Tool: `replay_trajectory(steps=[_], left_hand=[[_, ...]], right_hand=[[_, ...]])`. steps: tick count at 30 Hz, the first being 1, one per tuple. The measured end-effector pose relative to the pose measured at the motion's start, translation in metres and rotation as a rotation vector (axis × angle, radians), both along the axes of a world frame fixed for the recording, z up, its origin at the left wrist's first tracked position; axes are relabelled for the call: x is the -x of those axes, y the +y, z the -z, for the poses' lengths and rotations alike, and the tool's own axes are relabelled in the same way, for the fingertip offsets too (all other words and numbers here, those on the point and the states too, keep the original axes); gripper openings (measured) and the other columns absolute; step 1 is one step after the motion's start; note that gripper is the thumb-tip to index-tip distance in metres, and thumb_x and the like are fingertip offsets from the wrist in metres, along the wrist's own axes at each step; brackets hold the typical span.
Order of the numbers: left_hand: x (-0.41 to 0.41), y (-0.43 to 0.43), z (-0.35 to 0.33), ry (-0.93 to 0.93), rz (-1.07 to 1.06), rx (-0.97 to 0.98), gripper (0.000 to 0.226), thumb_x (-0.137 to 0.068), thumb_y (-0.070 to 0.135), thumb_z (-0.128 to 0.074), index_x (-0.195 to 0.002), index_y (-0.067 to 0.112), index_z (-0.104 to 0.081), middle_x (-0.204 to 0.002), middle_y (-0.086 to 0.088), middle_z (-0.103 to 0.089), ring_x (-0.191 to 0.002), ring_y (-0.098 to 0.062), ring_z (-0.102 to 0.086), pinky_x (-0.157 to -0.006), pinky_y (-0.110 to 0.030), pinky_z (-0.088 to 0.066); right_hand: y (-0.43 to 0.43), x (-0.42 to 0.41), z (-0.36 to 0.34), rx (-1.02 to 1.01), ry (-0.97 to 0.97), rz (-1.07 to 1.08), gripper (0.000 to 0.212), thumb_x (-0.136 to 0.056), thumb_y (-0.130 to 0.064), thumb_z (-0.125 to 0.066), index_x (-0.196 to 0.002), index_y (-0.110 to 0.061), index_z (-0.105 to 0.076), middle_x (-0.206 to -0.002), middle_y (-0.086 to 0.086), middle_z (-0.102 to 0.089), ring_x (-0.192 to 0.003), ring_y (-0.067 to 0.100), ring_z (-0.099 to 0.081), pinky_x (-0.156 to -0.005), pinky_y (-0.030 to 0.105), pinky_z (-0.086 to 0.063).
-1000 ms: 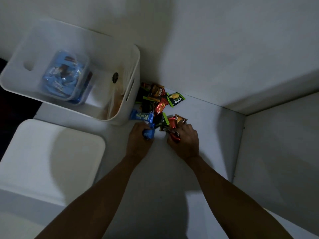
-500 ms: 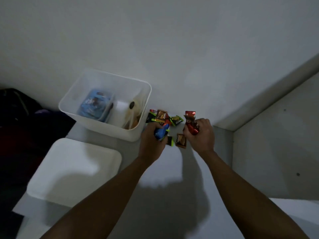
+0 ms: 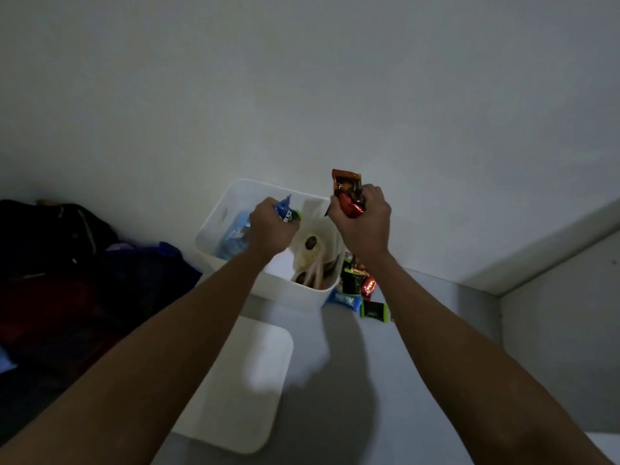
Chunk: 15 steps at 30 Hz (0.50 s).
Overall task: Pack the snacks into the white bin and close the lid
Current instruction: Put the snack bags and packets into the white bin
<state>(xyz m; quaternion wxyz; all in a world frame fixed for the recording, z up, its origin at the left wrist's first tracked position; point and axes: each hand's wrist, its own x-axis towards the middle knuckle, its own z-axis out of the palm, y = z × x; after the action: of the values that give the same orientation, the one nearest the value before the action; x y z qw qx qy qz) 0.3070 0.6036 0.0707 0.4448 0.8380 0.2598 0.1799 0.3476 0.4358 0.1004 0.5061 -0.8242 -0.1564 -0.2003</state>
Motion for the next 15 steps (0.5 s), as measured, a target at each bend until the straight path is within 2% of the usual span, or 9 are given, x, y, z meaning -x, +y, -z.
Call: replay_trajectory(steps=[3, 5, 8, 10, 12, 15], left_hand=[[-0.004, 0.018, 0.016, 0.213, 0.149, 0.045, 0.033, -0.070, 0.015, -0.080, -0.096, 0.006, -0.062, -0.088, -0.009, -0.065, -0.083, -0.026, -0.065, -0.066, -0.030, -0.047], [-0.005, 0.026, 0.023, 0.410, 0.299, -0.073, 0.035, -0.073, 0.016, -0.078, -0.101, 0.007, -0.059, -0.089, -0.006, -0.061, -0.081, -0.022, -0.059, -0.066, -0.027, -0.041], [-0.008, 0.036, 0.035, 0.662, 0.568, -0.178, 0.042, -0.076, 0.014, -0.076, -0.110, 0.003, -0.054, -0.096, -0.012, -0.062, -0.077, -0.022, -0.060, -0.060, -0.029, -0.049], [-0.009, 0.041, 0.043, 0.751, 0.669, -0.226, 0.044, -0.079, 0.013, -0.074, -0.115, 0.003, -0.051, -0.101, -0.014, -0.061, -0.076, -0.022, -0.061, -0.058, -0.029, -0.050], [-0.010, 0.044, 0.053, 0.772, 0.727, -0.273, 0.044, -0.081, 0.015, -0.073, -0.118, 0.005, -0.050, -0.112, -0.014, -0.061, -0.090, -0.026, -0.062, -0.065, -0.031, -0.046], [-0.016, 0.044, 0.061, 0.804, 0.794, -0.278, 0.055, -0.079, 0.022, -0.078, -0.122, 0.004, -0.049, -0.119, -0.014, -0.058, -0.101, -0.029, -0.061, -0.069, -0.031, -0.044]], right_hand=[[0.042, -0.002, 0.015, -0.043, 0.201, -0.028, 0.023, -0.077, -0.030, -0.077, -0.073, -0.018, -0.058, -0.073, 0.000, -0.059, -0.065, 0.016, -0.057, -0.058, 0.030, -0.046], [0.060, -0.009, 0.031, -0.049, 0.332, -0.089, 0.020, -0.077, -0.028, -0.075, -0.070, -0.013, -0.064, -0.065, 0.002, -0.064, -0.056, 0.012, -0.057, -0.056, 0.030, -0.048], [0.079, -0.024, 0.051, -0.060, 0.563, -0.079, 0.024, -0.077, -0.022, -0.077, -0.064, -0.006, -0.064, -0.052, 0.004, -0.058, -0.049, 0.015, -0.054, -0.053, 0.033, -0.047], [0.087, -0.034, 0.063, -0.055, 0.713, -0.030, 0.020, -0.074, -0.019, -0.078, -0.063, -0.011, -0.064, -0.051, -0.001, -0.053, -0.051, 0.014, -0.050, -0.054, 0.030, -0.042], [0.094, -0.044, 0.074, 0.002, 0.838, -0.023, 0.016, -0.073, -0.021, -0.078, -0.068, -0.010, -0.067, -0.053, -0.001, -0.053, -0.053, 0.014, -0.049, -0.054, 0.027, -0.040], [0.103, -0.056, 0.086, 0.111, 0.958, -0.058, 0.029, -0.080, -0.030, -0.075, -0.085, -0.002, -0.071, -0.066, 0.007, -0.062, -0.059, 0.019, -0.056, -0.057, 0.028, -0.044]])
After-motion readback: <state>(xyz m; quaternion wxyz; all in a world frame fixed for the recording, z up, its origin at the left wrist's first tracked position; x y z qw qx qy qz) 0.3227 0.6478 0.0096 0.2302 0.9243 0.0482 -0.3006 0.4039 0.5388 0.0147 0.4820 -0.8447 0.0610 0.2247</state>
